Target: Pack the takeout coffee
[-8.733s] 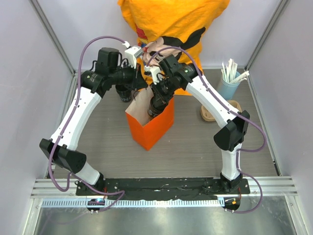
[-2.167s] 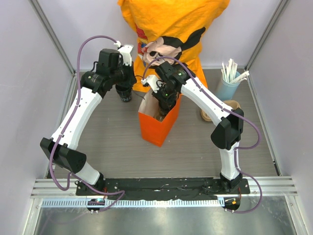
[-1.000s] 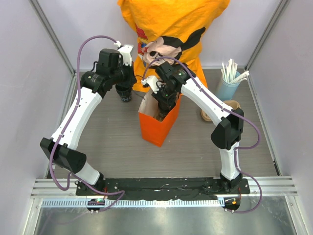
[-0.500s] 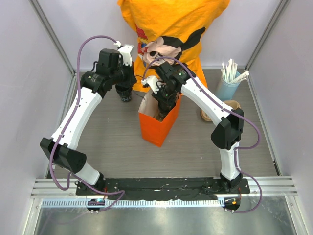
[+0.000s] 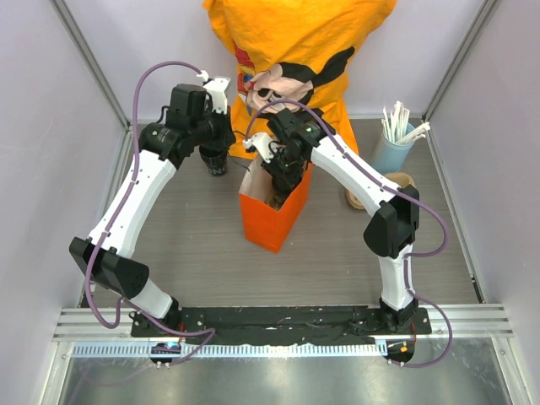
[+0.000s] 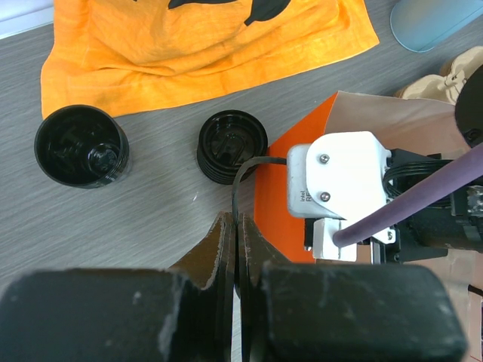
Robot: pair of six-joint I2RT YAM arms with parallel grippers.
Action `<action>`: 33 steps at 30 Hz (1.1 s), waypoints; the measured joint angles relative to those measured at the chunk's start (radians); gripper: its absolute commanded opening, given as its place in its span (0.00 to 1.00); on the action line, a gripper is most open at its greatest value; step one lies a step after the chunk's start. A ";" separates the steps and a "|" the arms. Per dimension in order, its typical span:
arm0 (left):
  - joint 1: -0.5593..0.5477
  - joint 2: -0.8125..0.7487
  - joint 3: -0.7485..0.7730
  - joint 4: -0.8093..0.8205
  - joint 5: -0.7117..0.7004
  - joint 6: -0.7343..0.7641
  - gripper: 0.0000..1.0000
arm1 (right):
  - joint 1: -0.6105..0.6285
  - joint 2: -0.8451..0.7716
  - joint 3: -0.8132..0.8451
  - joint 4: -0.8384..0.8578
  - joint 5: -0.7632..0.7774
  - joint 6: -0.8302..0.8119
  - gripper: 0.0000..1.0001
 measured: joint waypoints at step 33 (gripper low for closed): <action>0.000 0.006 -0.004 -0.015 0.000 0.000 0.00 | -0.012 0.000 -0.102 0.131 0.001 0.000 0.01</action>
